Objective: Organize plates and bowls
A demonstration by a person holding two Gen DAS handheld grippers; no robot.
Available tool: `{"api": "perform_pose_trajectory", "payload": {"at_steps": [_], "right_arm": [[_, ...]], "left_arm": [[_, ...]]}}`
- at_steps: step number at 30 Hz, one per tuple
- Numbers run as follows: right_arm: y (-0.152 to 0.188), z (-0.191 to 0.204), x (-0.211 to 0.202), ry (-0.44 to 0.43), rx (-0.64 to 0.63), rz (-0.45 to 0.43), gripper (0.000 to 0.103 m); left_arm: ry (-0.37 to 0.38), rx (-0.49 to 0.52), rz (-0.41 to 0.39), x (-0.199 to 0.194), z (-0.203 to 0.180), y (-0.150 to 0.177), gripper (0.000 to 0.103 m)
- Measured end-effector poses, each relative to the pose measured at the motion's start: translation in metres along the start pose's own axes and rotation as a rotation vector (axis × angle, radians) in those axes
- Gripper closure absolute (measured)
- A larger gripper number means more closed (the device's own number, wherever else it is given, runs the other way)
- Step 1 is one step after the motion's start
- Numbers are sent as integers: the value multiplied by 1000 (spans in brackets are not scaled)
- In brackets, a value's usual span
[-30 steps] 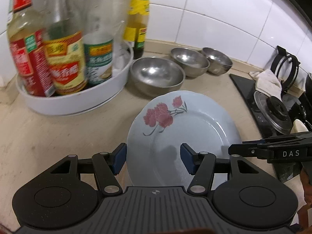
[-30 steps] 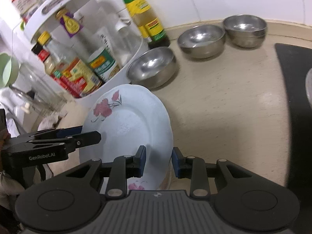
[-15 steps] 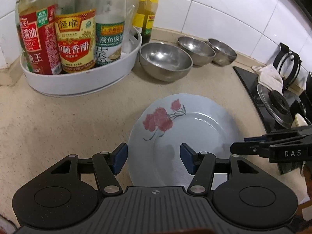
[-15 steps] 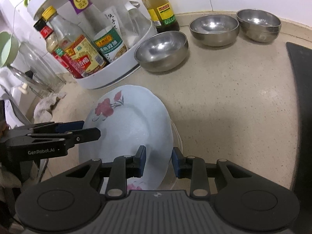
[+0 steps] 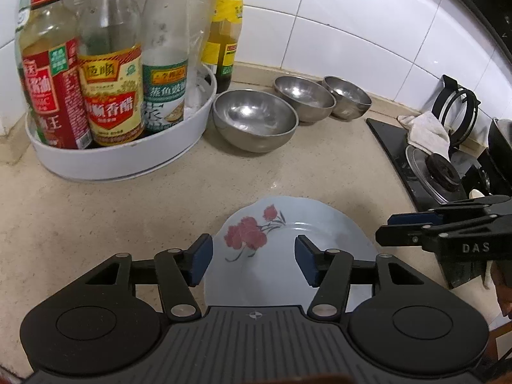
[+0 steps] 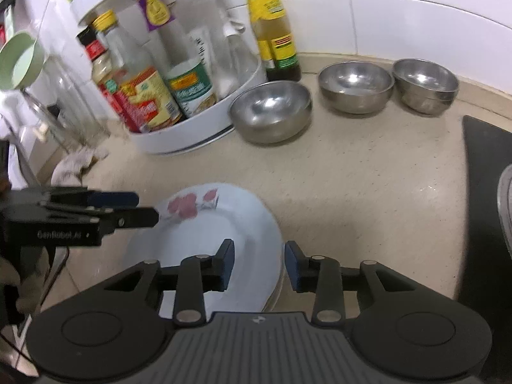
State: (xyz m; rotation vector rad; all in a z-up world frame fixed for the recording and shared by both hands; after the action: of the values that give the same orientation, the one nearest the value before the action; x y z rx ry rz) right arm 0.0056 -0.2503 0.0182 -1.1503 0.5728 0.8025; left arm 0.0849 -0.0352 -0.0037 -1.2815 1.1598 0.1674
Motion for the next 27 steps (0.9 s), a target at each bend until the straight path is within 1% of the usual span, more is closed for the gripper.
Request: {"api": "perform_pose_trajectory", "payload": {"at_steps": [4, 6, 10, 13, 19, 24, 27], "right_arm": [[2, -12, 6, -5, 74, 28, 69], [3, -16, 6, 0, 89, 26, 68], [-1, -18, 2, 9, 81, 1, 68], [-9, -21, -2, 12, 85, -31, 63], [-28, -25, -4, 25, 73, -80, 62], [-42, -28, 0, 27, 55, -93, 62], [-52, -30, 5, 27, 49, -93, 62]], "left_arm": [[7, 12, -20, 2, -4, -9, 33], [10, 20, -30, 3, -6, -15, 32], [9, 48, -41, 9, -13, -25, 29], [7, 62, -45, 16, -17, -34, 28], [-4, 52, -57, 26, -15, -51, 26], [-3, 53, -76, 34, -15, -67, 26], [-7, 55, -73, 44, -13, -76, 26]]}}
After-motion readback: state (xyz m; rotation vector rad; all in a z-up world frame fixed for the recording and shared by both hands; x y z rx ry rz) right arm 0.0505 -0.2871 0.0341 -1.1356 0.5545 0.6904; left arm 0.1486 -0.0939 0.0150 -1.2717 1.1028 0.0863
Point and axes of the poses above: each gripper's, at about its wrist camera, not at the fingertips, and x roughly the way its jaws point, z to its left, y to its underside, the point moved 4 cm from there along x, roughly the way its jaws point, and after that the axes turned 3 degrees about x, right-handed, at the moved point
